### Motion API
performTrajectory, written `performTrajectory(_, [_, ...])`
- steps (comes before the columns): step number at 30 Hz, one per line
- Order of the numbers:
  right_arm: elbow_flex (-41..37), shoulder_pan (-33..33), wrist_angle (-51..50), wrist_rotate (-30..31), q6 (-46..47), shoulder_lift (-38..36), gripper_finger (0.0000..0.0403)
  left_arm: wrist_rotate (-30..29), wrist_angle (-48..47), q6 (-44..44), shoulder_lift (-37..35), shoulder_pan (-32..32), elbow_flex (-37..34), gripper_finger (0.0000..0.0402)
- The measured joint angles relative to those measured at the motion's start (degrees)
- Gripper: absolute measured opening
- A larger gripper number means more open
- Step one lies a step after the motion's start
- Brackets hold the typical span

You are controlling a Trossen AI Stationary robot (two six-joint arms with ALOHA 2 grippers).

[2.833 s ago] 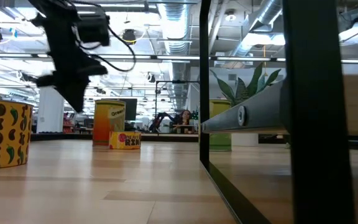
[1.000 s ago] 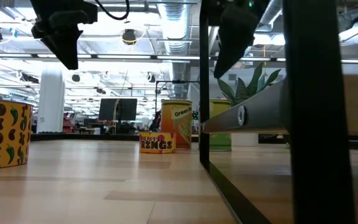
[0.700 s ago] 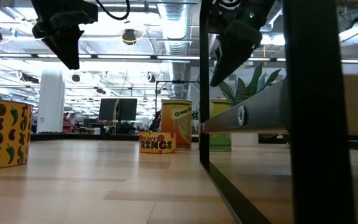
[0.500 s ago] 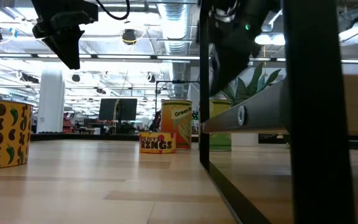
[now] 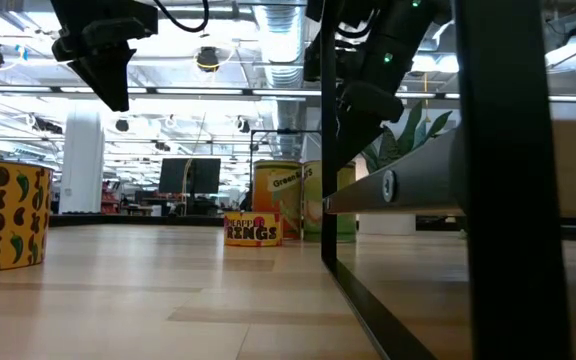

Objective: Pick and place cans onto a shelf
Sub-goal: Put the canned pears on the shelf

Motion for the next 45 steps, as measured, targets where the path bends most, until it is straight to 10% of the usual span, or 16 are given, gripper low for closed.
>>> performTrajectory(11, [-0.25, 4.63, -0.52, 4.52, 2.62, -1.35, 0.0010, -1.57, 0.00, 0.15, 0.00, 0.02, 0.00, 0.0123])
performTrajectory(29, [-0.26, 17.45, -7.41, 5.98, 25.12, -20.22, 0.0002, -1.55, 0.75, 0.08, 0.01, 0.02, 0.00, 0.0123])
performTrajectory(45, [7.94, 34.44, -17.15, 10.53, 44.91, -9.13, 0.0000, -1.51, 4.11, -0.02, 0.04, 0.02, 0.00, 0.0123])
